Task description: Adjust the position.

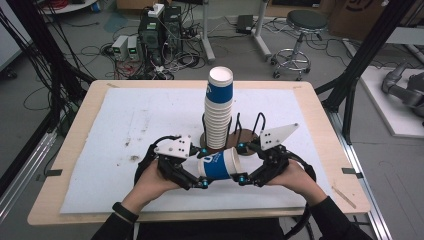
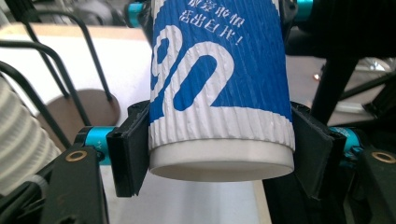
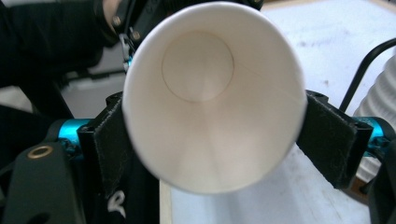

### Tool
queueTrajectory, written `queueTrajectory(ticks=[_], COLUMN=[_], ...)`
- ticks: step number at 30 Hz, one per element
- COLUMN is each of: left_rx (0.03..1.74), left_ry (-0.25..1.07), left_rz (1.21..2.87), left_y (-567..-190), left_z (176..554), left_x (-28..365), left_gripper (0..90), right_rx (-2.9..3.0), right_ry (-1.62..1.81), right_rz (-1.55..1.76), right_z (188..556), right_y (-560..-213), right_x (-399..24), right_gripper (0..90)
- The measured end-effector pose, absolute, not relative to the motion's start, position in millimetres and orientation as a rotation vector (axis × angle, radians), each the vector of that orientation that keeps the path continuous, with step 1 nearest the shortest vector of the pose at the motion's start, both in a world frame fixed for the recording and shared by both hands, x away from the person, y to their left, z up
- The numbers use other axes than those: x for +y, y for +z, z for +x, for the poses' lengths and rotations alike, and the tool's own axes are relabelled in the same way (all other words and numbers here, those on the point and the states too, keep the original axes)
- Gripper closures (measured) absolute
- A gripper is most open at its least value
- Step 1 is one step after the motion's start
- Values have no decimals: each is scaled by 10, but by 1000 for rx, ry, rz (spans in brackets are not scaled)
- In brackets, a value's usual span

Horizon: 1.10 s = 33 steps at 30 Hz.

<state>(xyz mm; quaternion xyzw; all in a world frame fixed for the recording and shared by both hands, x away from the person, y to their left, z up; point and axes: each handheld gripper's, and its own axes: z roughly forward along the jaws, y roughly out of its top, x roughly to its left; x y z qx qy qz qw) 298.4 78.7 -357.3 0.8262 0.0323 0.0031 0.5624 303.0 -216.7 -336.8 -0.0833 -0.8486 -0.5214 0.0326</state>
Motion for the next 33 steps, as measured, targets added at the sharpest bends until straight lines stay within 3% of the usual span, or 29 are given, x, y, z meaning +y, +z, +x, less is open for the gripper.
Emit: queueTrajectory(ticks=[7,20,33], left_rx=[113,140,152], left_ry=[28,18,-15], left_rz=[1852,1720,1859], left_y=[-3559,-3604,-3646], left_z=[3023,3014,2980], left_x=[902,885,725], left_gripper=[301,300,286], right_rx=[-2492,-2347,-2402], right_ry=[-1733,-1804,-1794], right_rz=[-352,-451,-375], right_z=[3088,3084,3055], right_y=[-3326,-3405,-3393], right_x=[-2301,-2174,-2154], right_gripper=[176,135,236])
